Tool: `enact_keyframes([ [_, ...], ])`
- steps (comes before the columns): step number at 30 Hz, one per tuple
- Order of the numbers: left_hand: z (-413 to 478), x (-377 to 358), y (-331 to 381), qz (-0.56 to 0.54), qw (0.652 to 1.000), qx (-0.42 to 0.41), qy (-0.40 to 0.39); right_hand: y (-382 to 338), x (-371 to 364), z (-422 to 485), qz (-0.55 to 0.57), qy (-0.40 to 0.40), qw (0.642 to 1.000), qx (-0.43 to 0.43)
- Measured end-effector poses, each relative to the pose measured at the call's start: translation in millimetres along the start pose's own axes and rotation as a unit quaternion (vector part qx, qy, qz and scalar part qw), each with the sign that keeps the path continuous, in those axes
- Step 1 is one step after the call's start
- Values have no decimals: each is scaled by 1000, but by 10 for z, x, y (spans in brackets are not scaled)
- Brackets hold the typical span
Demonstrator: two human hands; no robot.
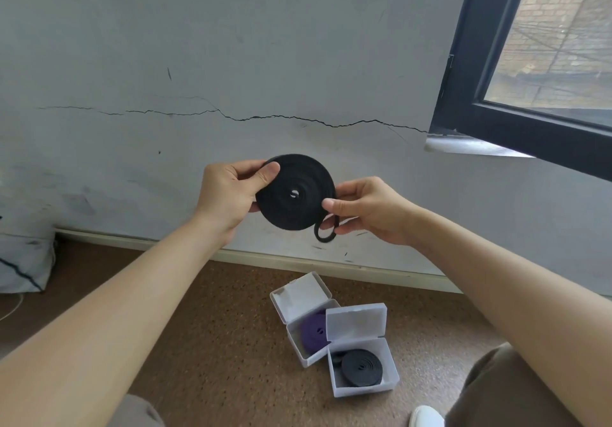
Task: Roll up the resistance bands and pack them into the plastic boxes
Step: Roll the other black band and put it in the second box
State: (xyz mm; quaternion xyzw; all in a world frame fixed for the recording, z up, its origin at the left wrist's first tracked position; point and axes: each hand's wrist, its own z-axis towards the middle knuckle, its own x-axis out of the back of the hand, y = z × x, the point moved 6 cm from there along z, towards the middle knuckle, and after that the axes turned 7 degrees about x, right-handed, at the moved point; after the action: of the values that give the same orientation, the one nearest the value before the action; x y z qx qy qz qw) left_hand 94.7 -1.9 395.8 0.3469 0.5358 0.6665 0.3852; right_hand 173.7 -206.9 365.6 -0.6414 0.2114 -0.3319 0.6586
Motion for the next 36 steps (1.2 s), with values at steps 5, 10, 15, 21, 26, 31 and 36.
enact_keyframes([
  [5, 30, 19, -120, -54, 996, 44, 49, 129, -119, 12, 135, 26, 990, -27],
  [10, 7, -13, -179, -109, 988, 76, 73, 198, -154, 19, 251, 89, 963, -43],
  [15, 1, -45, -268, -86, 986, 140, 27, 203, -58, 20, 183, 110, 976, -36],
  [21, 12, 28, -239, 207, 974, 50, -76, 105, 135, -6, -140, 42, 989, 13],
  [26, -160, -265, -309, 284, 922, 36, -259, 103, 2, -87, -270, -60, 961, 1],
  [31, -201, -319, -300, 266, 931, 19, -251, 93, 61, -133, -216, 0, 976, 19],
  [36, -239, -401, -336, 210, 949, 47, -228, 33, 183, -240, -230, 73, 969, 62],
])
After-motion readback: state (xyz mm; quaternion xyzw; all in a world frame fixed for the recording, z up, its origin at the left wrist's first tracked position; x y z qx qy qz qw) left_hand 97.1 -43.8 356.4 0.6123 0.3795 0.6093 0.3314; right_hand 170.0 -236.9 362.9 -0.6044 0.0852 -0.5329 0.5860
